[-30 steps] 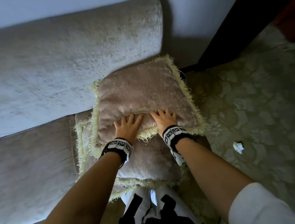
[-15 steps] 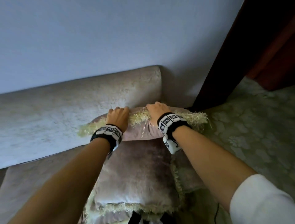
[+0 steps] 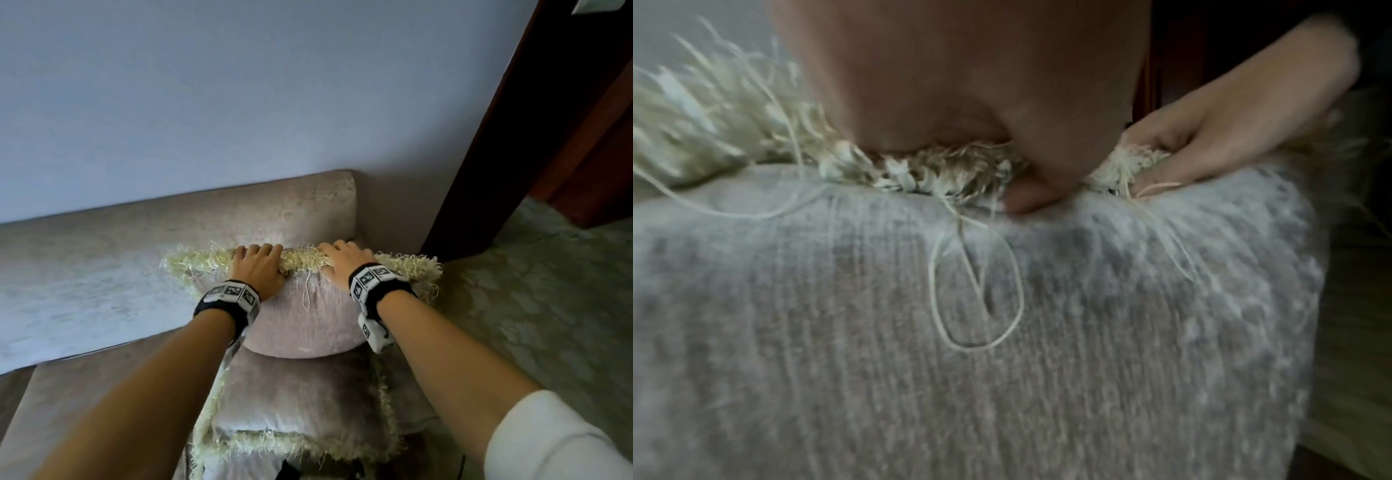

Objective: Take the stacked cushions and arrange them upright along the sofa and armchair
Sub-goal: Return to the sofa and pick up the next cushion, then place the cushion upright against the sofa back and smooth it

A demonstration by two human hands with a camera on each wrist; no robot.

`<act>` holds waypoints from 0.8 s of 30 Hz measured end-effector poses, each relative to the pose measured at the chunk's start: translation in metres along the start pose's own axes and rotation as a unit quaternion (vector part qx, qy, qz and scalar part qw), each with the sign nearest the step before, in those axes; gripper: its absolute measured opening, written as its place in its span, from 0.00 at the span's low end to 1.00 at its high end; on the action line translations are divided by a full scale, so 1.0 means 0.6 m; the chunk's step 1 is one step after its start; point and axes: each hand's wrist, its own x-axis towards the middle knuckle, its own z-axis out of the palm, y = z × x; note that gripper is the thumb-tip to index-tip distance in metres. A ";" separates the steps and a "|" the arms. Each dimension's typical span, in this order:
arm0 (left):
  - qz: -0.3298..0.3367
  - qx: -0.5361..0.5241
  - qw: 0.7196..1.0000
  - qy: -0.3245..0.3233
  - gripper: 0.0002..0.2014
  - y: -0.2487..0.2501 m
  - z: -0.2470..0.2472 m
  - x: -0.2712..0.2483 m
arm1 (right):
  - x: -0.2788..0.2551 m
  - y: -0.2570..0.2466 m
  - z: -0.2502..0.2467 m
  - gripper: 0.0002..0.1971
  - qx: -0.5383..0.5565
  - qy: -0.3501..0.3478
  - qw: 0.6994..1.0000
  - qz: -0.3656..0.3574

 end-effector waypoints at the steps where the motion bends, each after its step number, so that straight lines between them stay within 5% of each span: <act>1: 0.002 -0.004 1.000 0.003 0.35 -0.005 0.003 -0.003 | -0.003 0.002 0.002 0.28 -0.002 0.010 1.000 -0.001; 5: -0.018 -0.002 1.000 -0.021 0.48 -0.006 0.013 -0.019 | -0.012 0.006 0.005 0.53 -0.002 -0.064 0.998 -0.018; 7: -0.013 -0.007 0.999 -0.043 0.50 0.002 0.020 -0.028 | -0.019 0.007 0.011 0.56 0.001 -0.083 0.996 -0.017; 11: 0.005 0.018 0.995 -0.096 0.53 0.007 0.013 -0.035 | -0.037 0.000 0.019 0.51 0.025 -0.054 0.998 0.010; 15: 0.013 0.014 0.998 -0.067 0.32 0.014 -0.005 -0.051 | -0.057 -0.024 0.002 0.39 0.027 -0.046 0.997 0.050; 19: 0.018 -0.013 0.998 -0.055 0.16 -0.008 -0.032 -0.087 | -0.066 -0.076 -0.023 0.13 -0.004 -0.040 0.998 0.052; 22: 0.016 -0.014 0.999 -0.034 0.04 -0.058 -0.066 -0.118 | -0.078 -0.132 -0.045 0.13 -0.029 -0.002 0.999 0.034; 24: 0.011 -0.002 1.000 -0.018 0.08 -0.092 -0.086 -0.140 | -0.085 -0.174 -0.064 0.17 -0.059 0.033 0.998 0.004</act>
